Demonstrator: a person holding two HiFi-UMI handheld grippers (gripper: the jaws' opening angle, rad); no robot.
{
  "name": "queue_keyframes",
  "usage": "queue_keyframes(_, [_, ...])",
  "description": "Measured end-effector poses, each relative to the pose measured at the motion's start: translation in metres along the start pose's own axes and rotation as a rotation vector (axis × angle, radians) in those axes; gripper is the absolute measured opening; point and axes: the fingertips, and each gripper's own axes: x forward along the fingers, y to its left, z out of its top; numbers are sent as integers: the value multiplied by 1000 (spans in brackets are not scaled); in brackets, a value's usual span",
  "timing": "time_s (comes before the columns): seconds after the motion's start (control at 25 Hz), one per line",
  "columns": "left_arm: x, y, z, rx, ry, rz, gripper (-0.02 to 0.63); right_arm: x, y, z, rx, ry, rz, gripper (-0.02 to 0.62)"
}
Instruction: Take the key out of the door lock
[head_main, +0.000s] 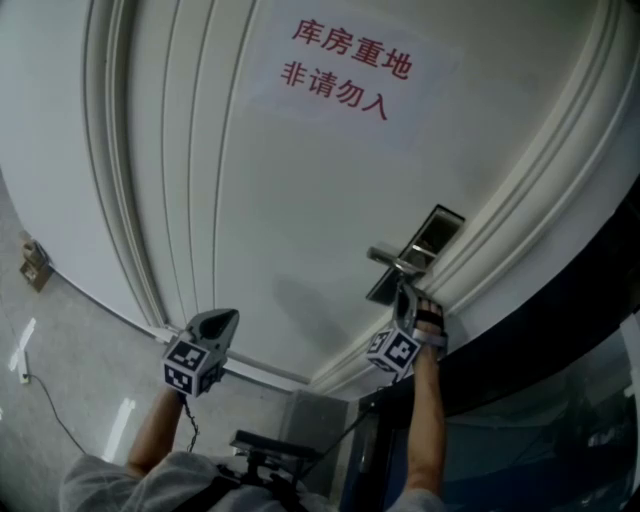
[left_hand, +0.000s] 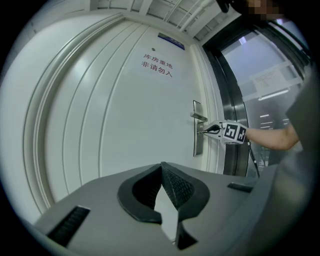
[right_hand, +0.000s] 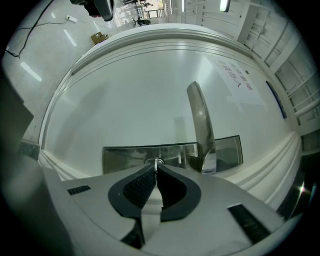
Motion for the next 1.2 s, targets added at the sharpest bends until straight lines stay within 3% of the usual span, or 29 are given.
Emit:
queue_keyframes(0.72, [1, -6, 0, 5, 4, -19, -8, -4, -2, 3, -6, -18, -3, 21])
queue_keyframes(1.2, [-3, -2, 1, 3, 2, -13, -8, -5, -1, 1, 61, -14, 12, 23])
